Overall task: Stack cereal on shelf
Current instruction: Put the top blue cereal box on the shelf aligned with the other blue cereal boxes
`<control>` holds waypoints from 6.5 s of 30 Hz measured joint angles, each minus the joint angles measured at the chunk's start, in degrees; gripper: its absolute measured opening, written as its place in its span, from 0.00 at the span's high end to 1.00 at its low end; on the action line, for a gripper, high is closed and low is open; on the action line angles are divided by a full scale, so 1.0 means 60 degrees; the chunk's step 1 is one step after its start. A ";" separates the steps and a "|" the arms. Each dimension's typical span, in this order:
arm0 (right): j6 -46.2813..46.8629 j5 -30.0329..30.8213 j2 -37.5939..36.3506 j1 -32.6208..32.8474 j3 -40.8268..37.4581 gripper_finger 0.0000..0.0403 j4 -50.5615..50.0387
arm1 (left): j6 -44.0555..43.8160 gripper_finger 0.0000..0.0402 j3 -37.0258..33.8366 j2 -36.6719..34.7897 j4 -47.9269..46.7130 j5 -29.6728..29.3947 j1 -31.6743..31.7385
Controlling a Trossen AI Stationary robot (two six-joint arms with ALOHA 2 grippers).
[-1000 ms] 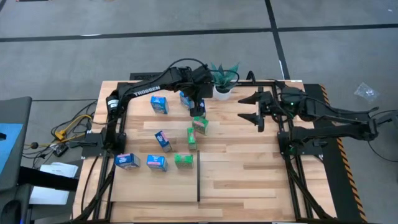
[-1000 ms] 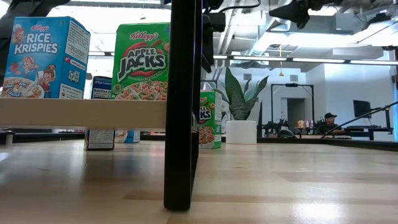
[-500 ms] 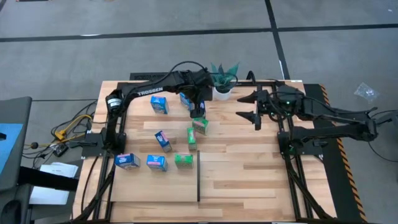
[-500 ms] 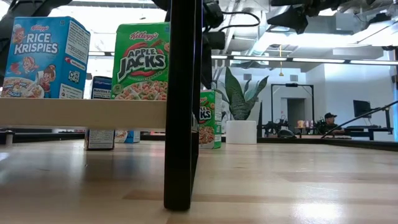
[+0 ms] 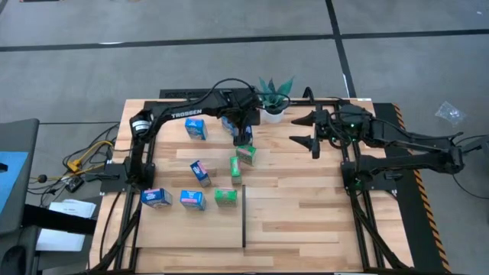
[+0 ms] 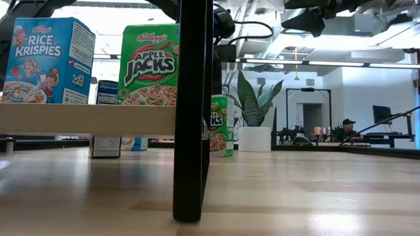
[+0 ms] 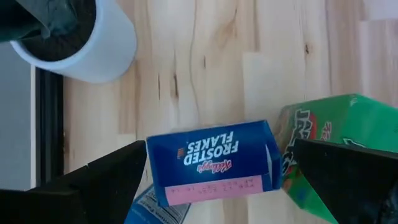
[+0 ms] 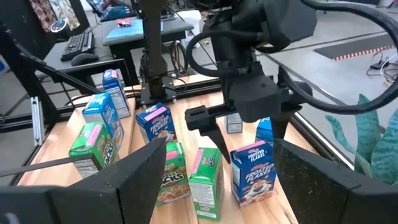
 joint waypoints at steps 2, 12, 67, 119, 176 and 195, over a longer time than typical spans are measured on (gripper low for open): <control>0.0000 0.0000 0.0000 0.0000 0.0000 0.21 -0.0003 | 0.0013 0.01 -0.0139 -0.0003 -0.0020 0.0003 0.0004; 0.0000 -0.0003 0.0000 -0.0079 0.0000 0.21 -0.0066 | -0.0236 0.01 -0.0173 -0.0003 -0.0040 0.0071 0.0052; 0.0000 -0.0015 0.0000 -0.0178 0.0000 0.21 -0.0251 | -0.1545 0.21 0.1360 0.0470 -0.1479 0.0186 -0.0017; 0.0426 -0.0295 -0.0004 0.0729 0.0000 0.21 -0.0927 | -1.8532 0.21 0.3858 -0.2868 -0.6971 -0.1755 -0.8395; 0.1653 0.0453 0.2210 -0.0240 0.0000 0.21 0.1621 | -2.6801 0.21 -0.5018 -0.5800 -0.5908 -0.0798 -1.2378; 0.1647 0.0207 0.2211 -0.0240 0.0000 0.21 0.1611 | -2.6756 0.21 -0.5000 -0.5027 -0.6118 -0.1160 -1.2502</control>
